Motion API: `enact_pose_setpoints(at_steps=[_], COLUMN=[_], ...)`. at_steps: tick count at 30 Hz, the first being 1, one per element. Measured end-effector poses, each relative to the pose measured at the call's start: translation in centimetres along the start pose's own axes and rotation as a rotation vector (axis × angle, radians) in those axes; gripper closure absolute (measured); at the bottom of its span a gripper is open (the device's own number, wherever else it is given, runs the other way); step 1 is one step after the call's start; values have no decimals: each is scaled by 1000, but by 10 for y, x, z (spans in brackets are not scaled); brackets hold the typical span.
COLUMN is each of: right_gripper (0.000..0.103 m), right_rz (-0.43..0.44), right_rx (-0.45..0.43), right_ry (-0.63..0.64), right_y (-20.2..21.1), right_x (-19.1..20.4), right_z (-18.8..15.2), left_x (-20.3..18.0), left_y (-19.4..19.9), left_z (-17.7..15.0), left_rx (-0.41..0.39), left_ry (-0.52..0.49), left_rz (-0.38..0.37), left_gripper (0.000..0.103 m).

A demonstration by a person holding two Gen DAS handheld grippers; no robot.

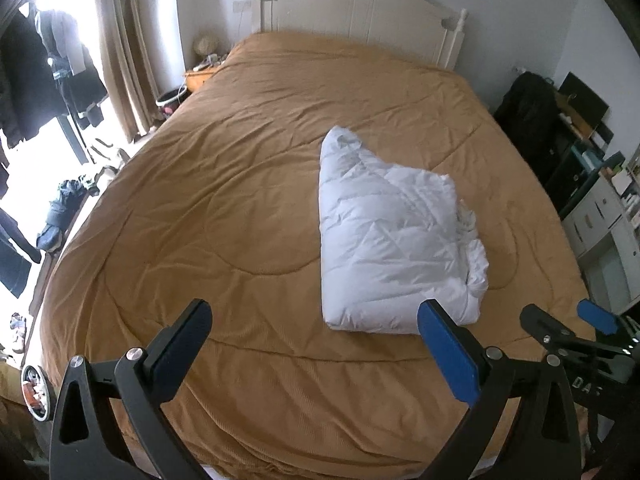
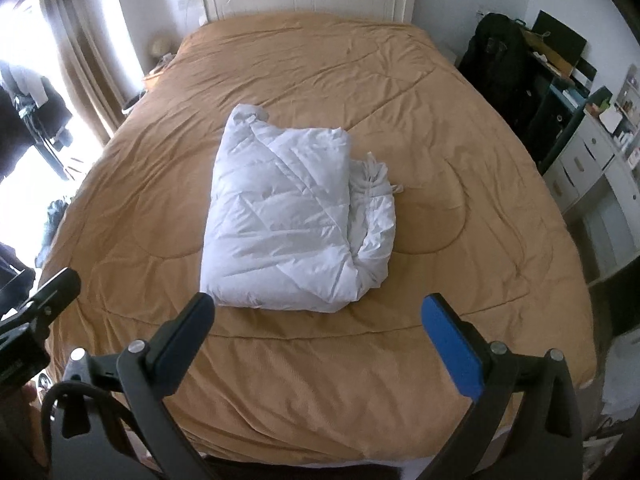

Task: Fold large clothes

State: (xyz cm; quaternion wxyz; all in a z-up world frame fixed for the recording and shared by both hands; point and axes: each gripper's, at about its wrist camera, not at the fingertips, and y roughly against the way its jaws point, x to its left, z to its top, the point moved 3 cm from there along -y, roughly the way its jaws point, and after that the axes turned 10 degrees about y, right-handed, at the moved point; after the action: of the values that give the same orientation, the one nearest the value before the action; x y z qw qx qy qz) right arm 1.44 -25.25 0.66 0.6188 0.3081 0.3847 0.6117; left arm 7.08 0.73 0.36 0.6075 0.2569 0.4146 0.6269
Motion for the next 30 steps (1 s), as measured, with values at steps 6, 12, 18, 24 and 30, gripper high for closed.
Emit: enact_pose_setpoints(at_steps=[6, 12, 18, 24, 30], right_gripper=[0, 0, 0, 0, 0], right_rz=[-7, -10, 4, 5, -2], right_rx=[9, 13, 23, 33, 33], right_ry=[35, 36, 27, 28, 31], right_y=[-2, -3, -4, -5, -5], right_x=[9, 11, 12, 15, 16], right_z=[-2, -3, -6, -9, -10], left_x=[-10, -13, -11, -10, -10], left_y=[-9, -1, 1, -1, -1], left_z=[-4, -1, -3, -4, -5], left_rx=[29, 18, 23, 38, 45], left_ry=[-11, -24, -36, -14, -20], left_rz=[5, -22, -3, -16, -13], left_gripper=[1, 1, 1, 1, 1])
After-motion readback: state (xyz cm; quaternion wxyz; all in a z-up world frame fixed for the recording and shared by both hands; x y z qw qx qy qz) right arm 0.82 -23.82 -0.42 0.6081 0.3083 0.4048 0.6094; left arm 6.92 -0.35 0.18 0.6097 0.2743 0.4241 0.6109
